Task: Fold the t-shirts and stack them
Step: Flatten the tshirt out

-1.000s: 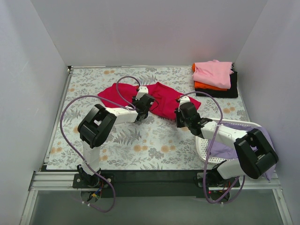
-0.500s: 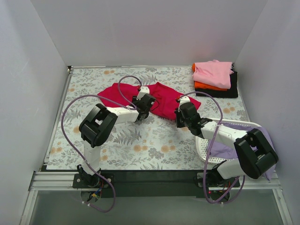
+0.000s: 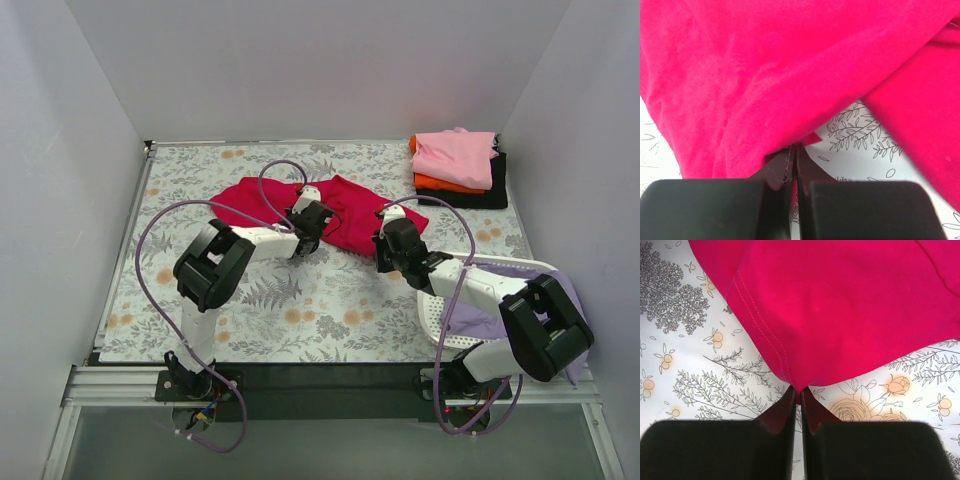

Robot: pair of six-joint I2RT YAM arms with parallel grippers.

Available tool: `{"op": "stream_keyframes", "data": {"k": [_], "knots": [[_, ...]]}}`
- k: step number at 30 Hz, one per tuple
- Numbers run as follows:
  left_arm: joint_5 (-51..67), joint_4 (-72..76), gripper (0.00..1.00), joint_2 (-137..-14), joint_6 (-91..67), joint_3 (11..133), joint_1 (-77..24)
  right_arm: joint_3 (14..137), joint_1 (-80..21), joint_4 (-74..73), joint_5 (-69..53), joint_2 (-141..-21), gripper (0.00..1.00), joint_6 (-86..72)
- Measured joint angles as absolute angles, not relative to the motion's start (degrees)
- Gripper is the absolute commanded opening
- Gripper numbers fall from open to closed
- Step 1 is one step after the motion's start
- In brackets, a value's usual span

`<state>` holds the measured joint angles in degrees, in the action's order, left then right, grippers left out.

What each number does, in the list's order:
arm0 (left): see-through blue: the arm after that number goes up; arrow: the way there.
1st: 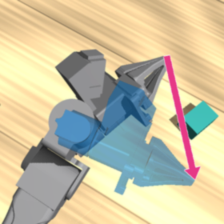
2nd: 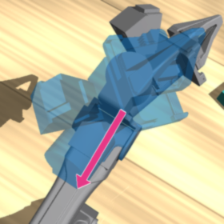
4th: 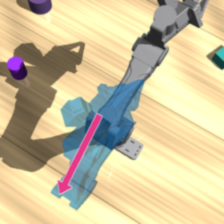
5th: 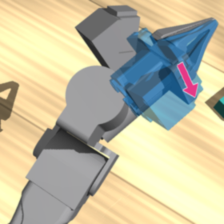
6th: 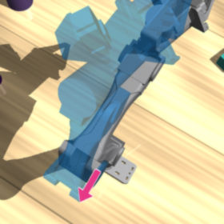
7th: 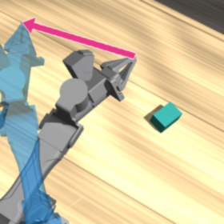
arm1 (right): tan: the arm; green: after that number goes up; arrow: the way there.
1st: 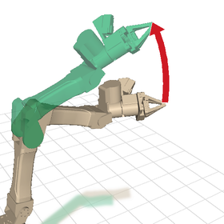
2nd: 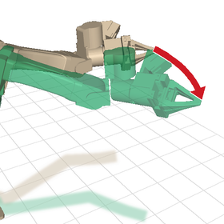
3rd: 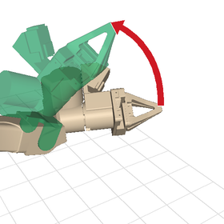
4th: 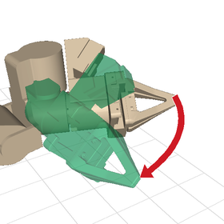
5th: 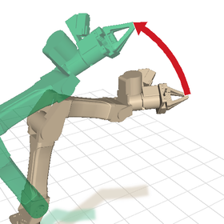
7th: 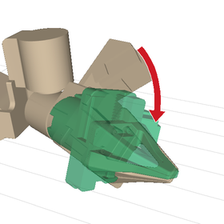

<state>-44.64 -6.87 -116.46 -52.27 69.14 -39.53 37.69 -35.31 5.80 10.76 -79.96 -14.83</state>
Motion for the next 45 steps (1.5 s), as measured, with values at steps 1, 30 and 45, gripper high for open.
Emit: {"op": "stream_keyframes", "data": {"k": [1, 30, 45], "knots": [[-44.60, -6.94, 0.00, -116.31, -52.31, 69.08, -39.53, 37.69, -35.31, 5.80, 10.76, -79.94, 0.01, -14.83], [-35.90, -6.50, 0.00, -60.36, -53.71, 69.17, -13.69, 73.65, -32.62, -4.23, 30.72, -56.27, 0.01, 6.28], [-24.40, -12.45, 0.00, -50.33, -52.27, 90.02, -12.53, 93.01, -32.62, -9.47, 19.00, -49.17, 0.01, 9.56]]}}
